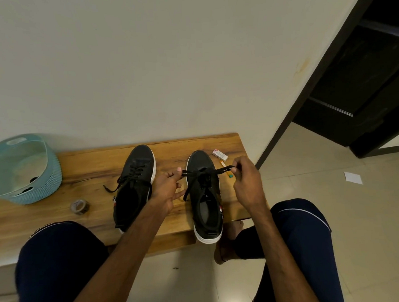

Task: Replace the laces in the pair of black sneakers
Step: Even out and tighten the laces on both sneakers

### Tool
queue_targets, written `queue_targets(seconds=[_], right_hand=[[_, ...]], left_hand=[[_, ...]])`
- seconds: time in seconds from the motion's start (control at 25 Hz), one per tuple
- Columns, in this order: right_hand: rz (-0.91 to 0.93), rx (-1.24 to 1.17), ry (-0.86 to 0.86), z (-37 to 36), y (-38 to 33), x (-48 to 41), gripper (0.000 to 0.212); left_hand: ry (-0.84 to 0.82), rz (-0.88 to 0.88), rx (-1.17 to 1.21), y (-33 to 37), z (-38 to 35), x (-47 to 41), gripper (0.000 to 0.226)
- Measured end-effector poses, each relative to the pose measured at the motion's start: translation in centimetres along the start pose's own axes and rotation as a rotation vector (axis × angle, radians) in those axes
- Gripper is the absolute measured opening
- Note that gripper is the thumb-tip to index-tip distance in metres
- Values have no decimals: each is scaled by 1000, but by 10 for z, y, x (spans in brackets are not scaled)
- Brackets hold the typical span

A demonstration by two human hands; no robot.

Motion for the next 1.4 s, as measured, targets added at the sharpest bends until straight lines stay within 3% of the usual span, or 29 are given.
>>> queue_targets(seconds=[0.2,0.36,0.48,0.72,0.84,0.92,1.04,1.2,1.32,1.4], right_hand=[[-123,244,41,23,29,7,8],[-282,458,-169,22,65,24,5],[-347,504,-239,23,73,31,9],[-377,580,-218,28,71,35,8],[-396,558,-241,25,72,36,8],[-394,480,-319,19,79,39,7],[-392,230,-396,7,73,43,31],[-386,-38,-434,-25,36,45,54],[-338,95,-528,-57,26,59,71],[-257,270,-476,-66,26,63,63]], left_hand=[[157,39,-5,-14,19,-9,19],[284,40,-14,-21,32,-13,26],[349,16,-6,-17,41,-16,23],[403,-22,48,-12,41,-15,18],[374,-81,9,-4,47,-15,18],[289,-132,-96,-1,51,-17,19],[185,-221,-293,5,49,-6,23],[419,-581,-554,33,64,24,14],[256,-588,-819,15,46,21,37],[128,-580,-1081,-4,22,13,61]])
Point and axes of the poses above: each hand's wrist, its own x-axis away from the middle knuckle, its own z-axis out of the back of the hand, y = z × x, the point moved 7 cm from there along -x, towards the middle knuckle, and after that the axes turned 5 degrees about -x, right-handed, at the moved point
